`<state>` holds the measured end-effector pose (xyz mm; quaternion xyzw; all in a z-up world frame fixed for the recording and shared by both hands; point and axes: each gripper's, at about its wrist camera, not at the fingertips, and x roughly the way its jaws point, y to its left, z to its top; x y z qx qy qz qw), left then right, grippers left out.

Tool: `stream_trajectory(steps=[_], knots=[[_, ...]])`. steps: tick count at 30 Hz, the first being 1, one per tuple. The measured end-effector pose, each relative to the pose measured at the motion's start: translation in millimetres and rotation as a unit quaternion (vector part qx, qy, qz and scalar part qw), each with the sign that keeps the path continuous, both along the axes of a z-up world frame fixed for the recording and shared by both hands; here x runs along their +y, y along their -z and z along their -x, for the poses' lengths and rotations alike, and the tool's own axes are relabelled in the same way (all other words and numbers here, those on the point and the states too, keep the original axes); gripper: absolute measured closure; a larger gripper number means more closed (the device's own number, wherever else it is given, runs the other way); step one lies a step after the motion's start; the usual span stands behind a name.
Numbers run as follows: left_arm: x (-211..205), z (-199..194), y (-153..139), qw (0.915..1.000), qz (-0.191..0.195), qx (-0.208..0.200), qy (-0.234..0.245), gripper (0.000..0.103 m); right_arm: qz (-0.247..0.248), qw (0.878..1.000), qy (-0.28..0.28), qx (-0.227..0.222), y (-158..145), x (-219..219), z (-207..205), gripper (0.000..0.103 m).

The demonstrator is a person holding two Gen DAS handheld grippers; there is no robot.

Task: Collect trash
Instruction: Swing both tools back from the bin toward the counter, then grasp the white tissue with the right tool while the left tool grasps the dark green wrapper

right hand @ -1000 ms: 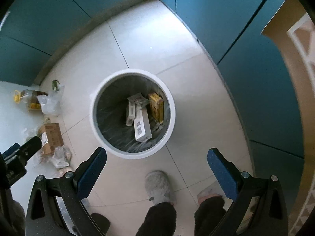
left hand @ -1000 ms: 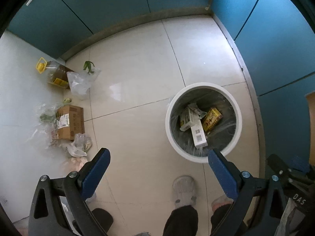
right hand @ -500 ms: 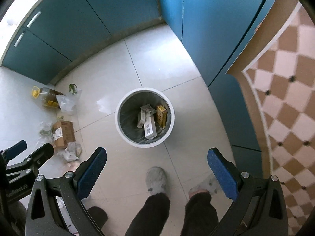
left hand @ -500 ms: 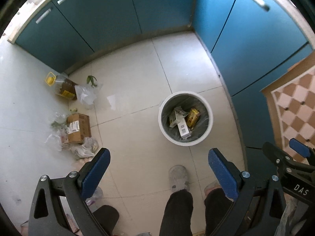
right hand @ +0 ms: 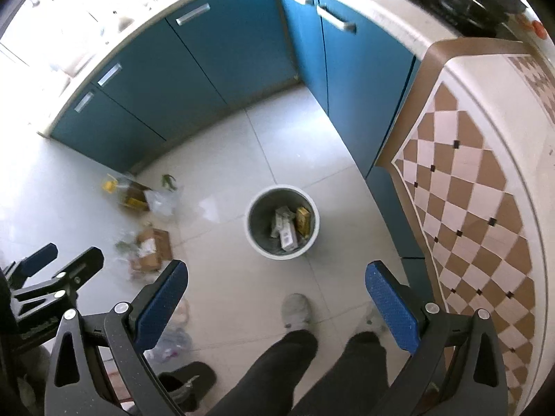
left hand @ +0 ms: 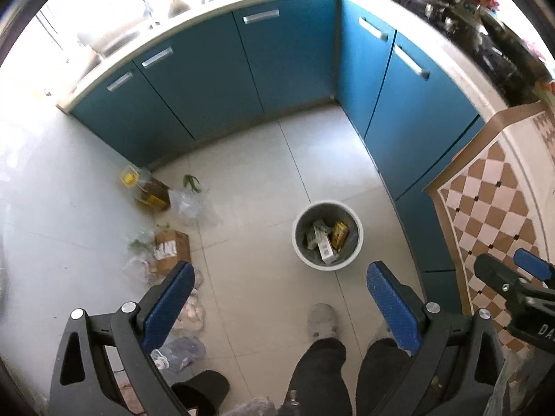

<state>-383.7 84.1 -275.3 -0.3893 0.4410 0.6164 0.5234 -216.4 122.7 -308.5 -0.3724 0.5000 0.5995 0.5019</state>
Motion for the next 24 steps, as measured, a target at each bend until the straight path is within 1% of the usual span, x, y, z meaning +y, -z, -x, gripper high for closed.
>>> stream_trajectory(steps=[3, 4, 6, 7, 9, 11, 12, 14, 15, 16, 17, 18, 19, 20, 21, 22, 23, 24], knots=[[-2.6, -13.1, -22.1, 0.9997, -0.022, 0.009, 0.004, 0.001, -0.012, 1.0, 0.009, 0.028, -31.4, -8.5, -14.6, 0.0], [-2.5, -23.0, -31.4, 0.9992, -0.035, 0.012, 0.012, 0.001, -0.015, 0.999, 0.013, 0.033, -37.6, -10.1, -19.4, 0.0], [-0.6, -42.9, -44.5, 0.9978, -0.056, 0.014, 0.031, 0.001, -0.025, 0.998, 0.031, 0.05, -58.1, -16.3, -41.8, 0.0], [2.1, -59.9, -51.4, 0.9967, -0.066, 0.016, 0.044, 0.001, -0.029, 0.997, 0.04, 0.054, -64.7, -19.3, -51.7, 0.0], [5.9, -89.6, -59.7, 0.9945, -0.077, 0.019, 0.068, 0.0, -0.043, 0.995, 0.068, 0.061, -82.4, -31.6, -87.3, 0.0], [10.0, -134.7, -68.9, 0.9905, -0.084, 0.021, 0.106, 0.0, -0.054, 0.992, 0.099, 0.058, -93.6, -44.7, -123.9, 0.0], [10.9, -155.9, -71.1, 0.9882, -0.086, 0.024, 0.124, 0.0, -0.057, 0.989, 0.122, 0.055, -99.6, -54.8, -149.6, 0.0], [9.6, -214.6, -72.5, 0.981, -0.084, 0.032, 0.172, 0.0, -0.059, 0.983, 0.165, 0.049, -102.2, -76.0, -194.7, 0.0], [10.0, -233.6, -74.6, 0.9777, -0.083, 0.031, 0.19, 0.0, -0.057, 0.979, 0.192, 0.044, -103.5, -89.5, -220.3, 0.0], [6.4, -269.5, -72.9, 0.9717, -0.082, 0.035, 0.219, 0.0, -0.054, 0.972, 0.225, 0.039, -104.0, -106.0, -249.5, 0.0], [1.6, -297.7, -70.8, 0.9666, -0.081, 0.036, 0.241, 0.0, -0.047, 0.962, 0.266, 0.03, -102.2, -127.8, -286.2, 0.0], [-1.7, -319.2, -70.8, 0.9622, -0.079, 0.035, 0.258, 0.0, -0.041, 0.954, 0.296, 0.023, -99.5, -142.8, -311.0, 0.0], [-8.0, -354.9, -66.5, 0.9536, -0.073, 0.036, 0.29, 0.0, -0.034, 0.941, 0.337, 0.011, -95.2, -165.2, -343.5, 0.0], [-13.6, -376.3, -63.4, 0.9482, -0.069, 0.039, 0.308, 0.0, -0.024, 0.924, 0.381, -0.009, -88.8, -192.4, -378.8, 0.0], [-22.4, -406.5, -57.5, 0.9402, -0.063, 0.041, 0.332, 0.0, -0.01, 0.907, 0.42, -0.029, -79.7, -217.7, -410.0, 0.0], [-28.5, -430.1, -54.9, 0.9334, -0.057, 0.042, 0.352, 0.0, 0.006, 0.891, 0.451, -0.039, -69.5, -239.5, -436.1, 0.0], [-36.5, -452.9, -49.2, 0.9263, -0.05, 0.042, 0.371, 0.0, 0.02, 0.873, 0.485, -0.042, -57.6, -263.8, -460.8, 0.0], [-42.2, -469.5, -45.3, 0.9209, -0.044, 0.044, 0.385, 0.0, 0.031, 0.857, 0.512, -0.043, -47.3, -283.8, -480.2, 0.0]])
